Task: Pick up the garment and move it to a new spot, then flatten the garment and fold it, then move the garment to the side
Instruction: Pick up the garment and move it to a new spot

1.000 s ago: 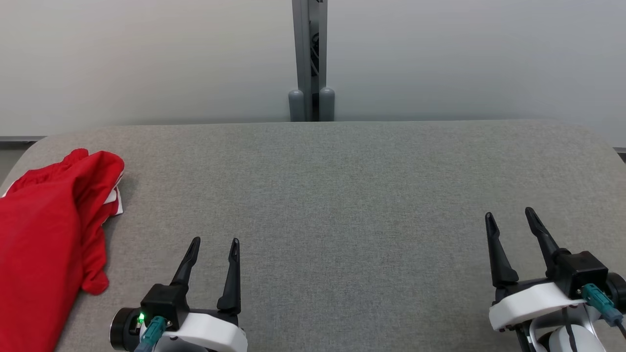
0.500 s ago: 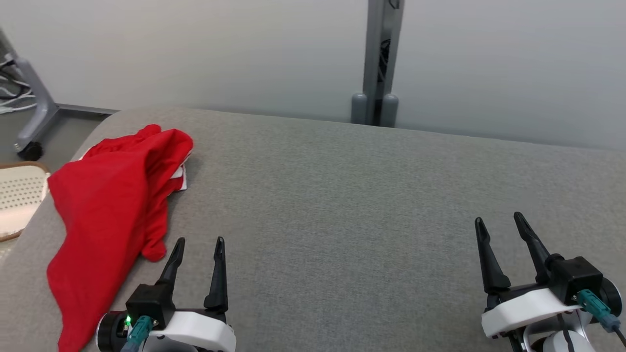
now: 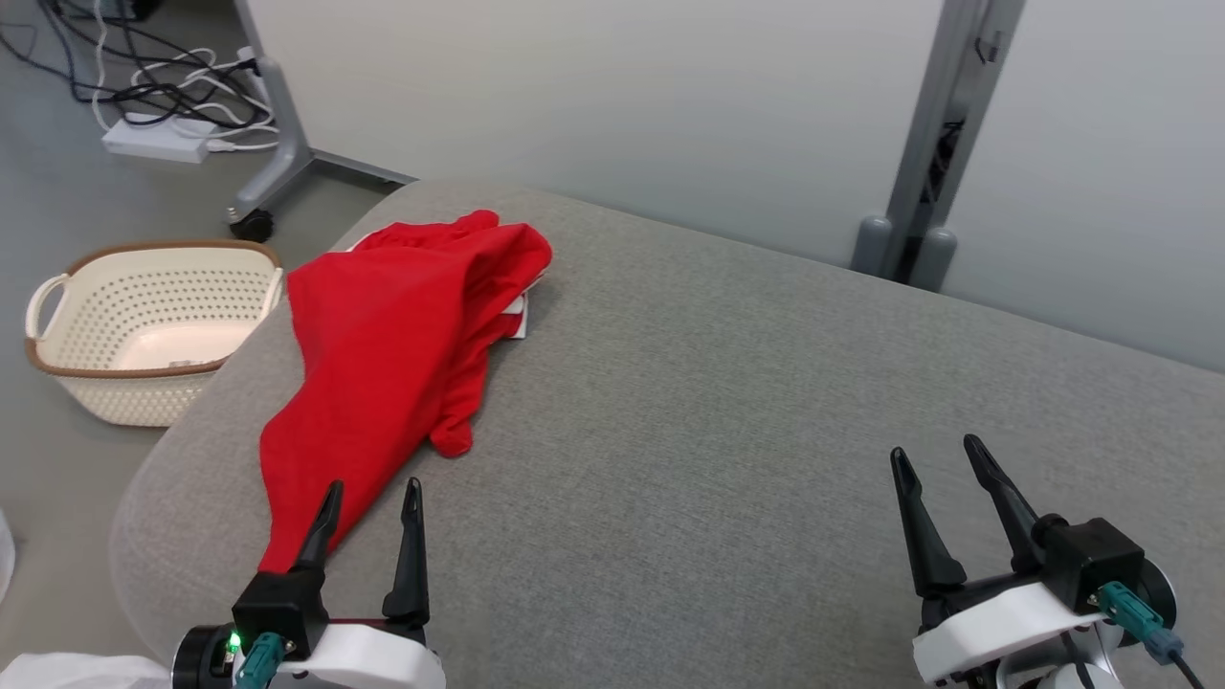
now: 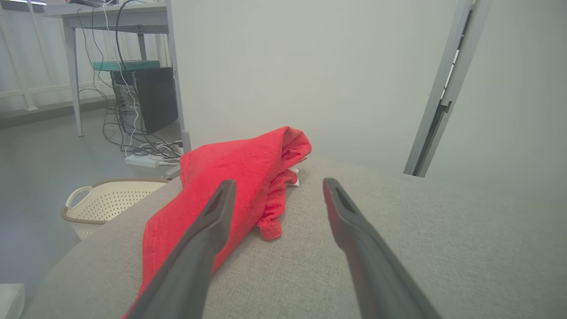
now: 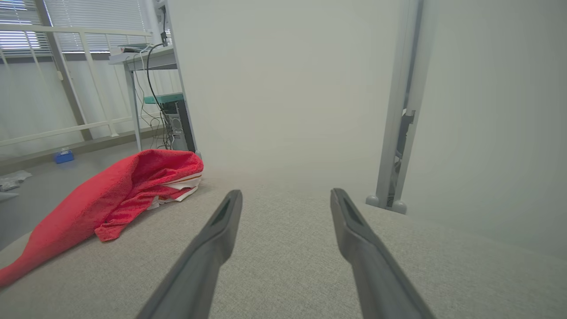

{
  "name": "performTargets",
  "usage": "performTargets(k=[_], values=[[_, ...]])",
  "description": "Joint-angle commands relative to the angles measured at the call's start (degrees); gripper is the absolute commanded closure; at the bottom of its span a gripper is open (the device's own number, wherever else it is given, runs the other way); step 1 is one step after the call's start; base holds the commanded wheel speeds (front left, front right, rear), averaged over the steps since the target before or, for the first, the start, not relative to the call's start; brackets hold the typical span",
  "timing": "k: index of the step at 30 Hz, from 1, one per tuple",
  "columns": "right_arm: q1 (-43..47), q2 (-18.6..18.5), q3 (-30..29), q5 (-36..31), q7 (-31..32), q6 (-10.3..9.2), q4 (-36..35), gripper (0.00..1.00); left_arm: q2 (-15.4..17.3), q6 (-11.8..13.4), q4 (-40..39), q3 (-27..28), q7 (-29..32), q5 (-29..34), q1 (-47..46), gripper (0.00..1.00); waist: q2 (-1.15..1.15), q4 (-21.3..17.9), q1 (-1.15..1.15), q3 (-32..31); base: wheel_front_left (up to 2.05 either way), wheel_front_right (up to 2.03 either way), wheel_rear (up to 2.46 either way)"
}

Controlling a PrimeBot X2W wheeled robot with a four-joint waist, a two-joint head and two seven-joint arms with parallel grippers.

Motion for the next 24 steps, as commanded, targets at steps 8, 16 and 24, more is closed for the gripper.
performTargets(k=[8, 16, 24], values=[[-0.5, -0.5, 2.2, -0.3, -0.3, 0.1, 0.4, 0.0, 0.2, 0.5, -0.9, 1.5, -0.2, 0.0, 1.3, 0.0, 0.0, 4.1, 0.0, 0.2, 0.0, 0.0, 0.0], [-1.6, -0.4, 2.9, -0.4, -0.3, 0.1, 1.3, 0.0, 0.2, 1.0, -1.4, 1.9, -0.2, -0.4, 1.3, 0.0, 0.0, 4.3, 0.0, 0.5, 0.0, 0.0, 0.0], [-0.4, -0.4, 2.3, 0.0, -0.3, 0.1, 1.1, 0.0, 0.2, 0.6, -0.8, 2.9, -0.2, 0.1, 0.9, 0.0, 0.0, 3.7, 0.0, -0.2, 0.0, 0.0, 0.0]])
